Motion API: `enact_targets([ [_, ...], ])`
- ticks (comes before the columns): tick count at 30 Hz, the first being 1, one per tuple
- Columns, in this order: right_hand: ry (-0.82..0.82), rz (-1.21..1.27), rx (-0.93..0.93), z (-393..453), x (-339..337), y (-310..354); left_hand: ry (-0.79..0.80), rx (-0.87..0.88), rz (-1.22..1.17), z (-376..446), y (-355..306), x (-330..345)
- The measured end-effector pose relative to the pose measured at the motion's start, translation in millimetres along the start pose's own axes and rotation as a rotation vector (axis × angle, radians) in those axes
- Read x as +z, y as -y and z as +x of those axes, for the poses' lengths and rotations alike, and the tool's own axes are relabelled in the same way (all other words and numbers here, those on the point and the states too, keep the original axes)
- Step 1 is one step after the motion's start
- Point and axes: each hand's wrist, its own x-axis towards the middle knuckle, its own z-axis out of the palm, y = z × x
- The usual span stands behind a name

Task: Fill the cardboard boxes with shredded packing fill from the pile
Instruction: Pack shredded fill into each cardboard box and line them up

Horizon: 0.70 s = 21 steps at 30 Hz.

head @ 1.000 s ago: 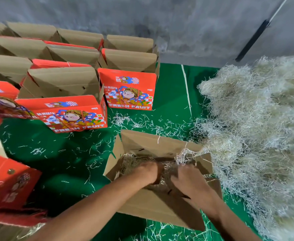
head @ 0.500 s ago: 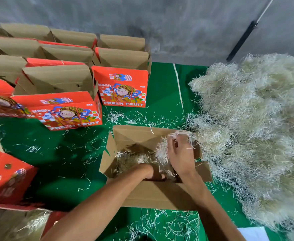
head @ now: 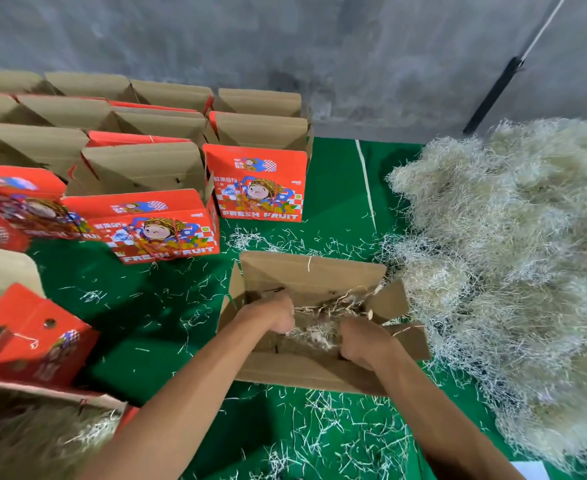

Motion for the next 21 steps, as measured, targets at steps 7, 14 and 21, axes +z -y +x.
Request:
enact_targets([
  [7, -0.112, -0.084, -0.170, 33.2, -11.3, 9.4, 0.031, 0.007, 0.203, 14.2, 0.7, 11.0],
  [14, 0.313, -0.295, -0.078, 86.4, 38.5, -2.9, 0.097, -0.057, 0.318, 49.5, 29.4, 18.2],
  [21, 0.270, -0.214, -0.065, 105.0, 57.2, -2.6, 0.116, -0.057, 0.582, 73.1, 35.2, 46.3],
])
